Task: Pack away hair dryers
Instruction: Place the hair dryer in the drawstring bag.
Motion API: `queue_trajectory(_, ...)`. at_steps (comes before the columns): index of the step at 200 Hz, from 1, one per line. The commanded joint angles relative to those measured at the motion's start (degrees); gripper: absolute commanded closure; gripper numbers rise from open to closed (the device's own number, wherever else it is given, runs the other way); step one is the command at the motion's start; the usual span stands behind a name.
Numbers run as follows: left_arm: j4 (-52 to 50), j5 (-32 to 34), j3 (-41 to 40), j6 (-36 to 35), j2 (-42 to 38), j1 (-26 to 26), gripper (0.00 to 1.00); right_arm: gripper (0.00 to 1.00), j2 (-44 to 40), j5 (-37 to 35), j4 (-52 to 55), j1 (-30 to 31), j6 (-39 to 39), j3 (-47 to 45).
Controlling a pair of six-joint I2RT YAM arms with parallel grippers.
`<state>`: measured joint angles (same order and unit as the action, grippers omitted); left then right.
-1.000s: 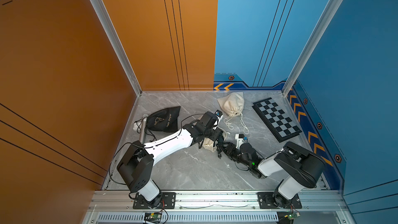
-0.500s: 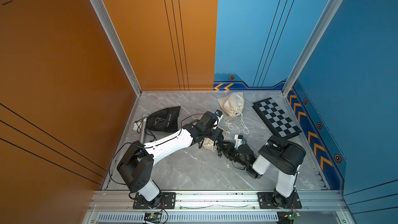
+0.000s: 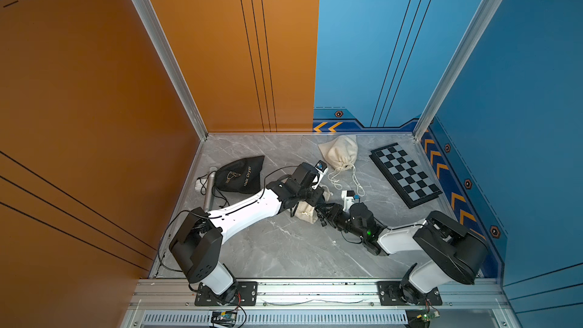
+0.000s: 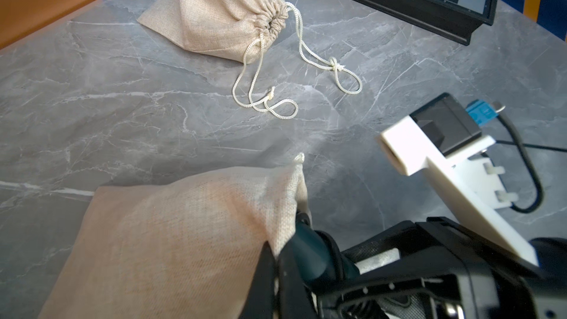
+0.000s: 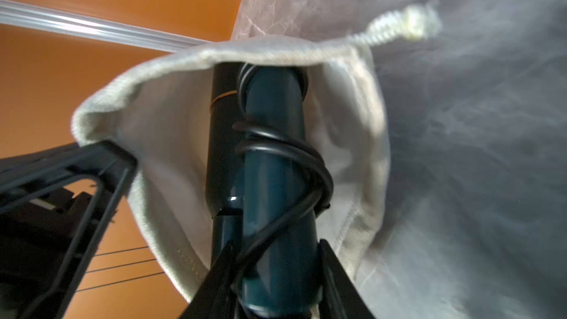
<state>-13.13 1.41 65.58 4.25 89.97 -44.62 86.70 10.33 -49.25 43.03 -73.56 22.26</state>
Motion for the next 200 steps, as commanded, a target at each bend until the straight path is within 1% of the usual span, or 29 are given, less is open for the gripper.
queue_trajectory(1,-0.6,-2.9,-0.8,-2.6,-2.9,0.6,1.0,0.78,-5.5,4.9,14.7,-0.9,7.7,4.9)
queue_trajectory(16,-0.5,-4.4,-1.3,-3.2,-4.2,1.0,1.0,0.77,-6.3,6.8,17.2,-2.0,8.3,5.6)
queue_trajectory(33,-0.4,-6.3,-1.6,-4.0,-5.5,1.2,1.0,0.77,-5.0,9.2,16.9,-2.5,8.4,6.4)
queue_trajectory(52,-0.4,-8.8,-1.6,-4.2,-6.5,1.2,1.0,0.77,-3.6,9.4,14.6,-2.5,7.8,7.0)
queue_trajectory(56,-0.4,-9.2,-1.6,-4.2,-6.7,1.2,1.0,0.77,-3.3,9.4,14.6,-4.2,7.7,7.4)
queue_trajectory(100,-0.7,-11.5,-2.4,-3.4,-8.8,0.6,1.0,0.77,-0.8,10.9,12.6,-7.4,5.5,10.2)
queue_trajectory(143,-0.8,-10.6,-3.5,-1.9,-9.0,-0.8,1.0,0.77,0.8,8.5,7.4,-7.8,0.4,10.8)
queue_trajectory(200,-0.6,-12.5,-2.0,0.9,-11.3,-2.4,1.0,0.77,1.3,3.2,8.1,-5.9,3.2,10.8)
